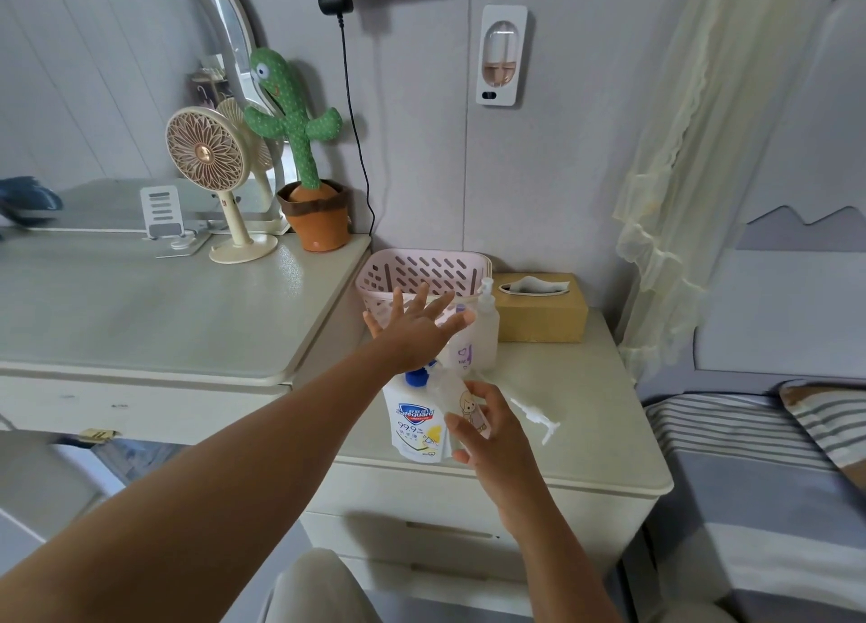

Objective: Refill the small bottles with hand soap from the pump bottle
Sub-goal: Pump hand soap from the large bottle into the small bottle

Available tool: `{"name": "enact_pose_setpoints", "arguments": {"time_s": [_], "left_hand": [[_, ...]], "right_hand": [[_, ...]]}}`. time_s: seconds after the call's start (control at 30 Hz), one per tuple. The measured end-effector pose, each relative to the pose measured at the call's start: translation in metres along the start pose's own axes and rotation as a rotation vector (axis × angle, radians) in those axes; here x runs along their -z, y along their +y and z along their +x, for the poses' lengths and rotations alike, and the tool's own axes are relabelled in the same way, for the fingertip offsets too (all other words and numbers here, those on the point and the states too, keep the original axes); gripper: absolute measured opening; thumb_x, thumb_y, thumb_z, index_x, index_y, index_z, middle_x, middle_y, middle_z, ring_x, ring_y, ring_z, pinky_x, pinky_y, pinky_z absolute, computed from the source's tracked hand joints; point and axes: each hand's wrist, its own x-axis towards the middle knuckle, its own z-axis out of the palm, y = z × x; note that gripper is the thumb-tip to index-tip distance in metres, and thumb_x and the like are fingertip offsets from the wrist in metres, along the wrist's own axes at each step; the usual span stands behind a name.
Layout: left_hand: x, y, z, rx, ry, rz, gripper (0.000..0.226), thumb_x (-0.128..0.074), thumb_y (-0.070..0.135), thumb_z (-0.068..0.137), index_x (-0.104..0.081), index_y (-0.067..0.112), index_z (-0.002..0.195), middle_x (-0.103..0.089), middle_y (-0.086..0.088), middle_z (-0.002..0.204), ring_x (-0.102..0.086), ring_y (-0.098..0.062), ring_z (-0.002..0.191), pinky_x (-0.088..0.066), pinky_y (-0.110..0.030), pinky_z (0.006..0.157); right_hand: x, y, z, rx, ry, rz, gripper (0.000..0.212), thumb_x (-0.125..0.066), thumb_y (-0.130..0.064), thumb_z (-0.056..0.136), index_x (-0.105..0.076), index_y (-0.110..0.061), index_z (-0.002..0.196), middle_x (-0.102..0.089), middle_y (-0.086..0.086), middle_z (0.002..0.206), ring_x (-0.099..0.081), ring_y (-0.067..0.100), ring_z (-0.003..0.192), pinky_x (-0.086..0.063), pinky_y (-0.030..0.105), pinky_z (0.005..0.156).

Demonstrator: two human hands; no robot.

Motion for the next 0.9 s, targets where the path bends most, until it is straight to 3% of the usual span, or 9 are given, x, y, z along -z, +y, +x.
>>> {"name": "enact_pose_setpoints", "arguments": {"time_s": [0.53,0.9], "left_hand": [[-0.0007,0.0015,-0.0022,-0.005,-0.020,-0.001,0.069,-0.012,0.073,0.085,-0.007,0.044,0.147,0.010,0.006,0.158,0.019,-0.026,0.143,0.018,-0.064,0.103],[0.0011,0.0022,0.0000,-0.001,-0.005,0.013,0.070,-0.011,0.074,0.085,-0.005,0.043,0.148,0.011,0.008,0.157,0.019,-0.026,0.143,0.018,-0.065,0.103]], "right_hand": [[0.0012,-0.0004,-0.0042,0.018,0.001,0.025,0.032,-0.061,-0.014,0.090,-0.049,-0.027,0.116,-0.060,-0.006,0.110,-0.062,0.009,0.093,-0.050,0.016,0.060],[0.0012,-0.0039,-0.0031,0.010,0.005,0.017,0.033,-0.061,-0.015,0.090,-0.047,-0.026,0.118,-0.058,-0.003,0.117,-0.060,0.011,0.102,-0.053,0.016,0.063]]}}
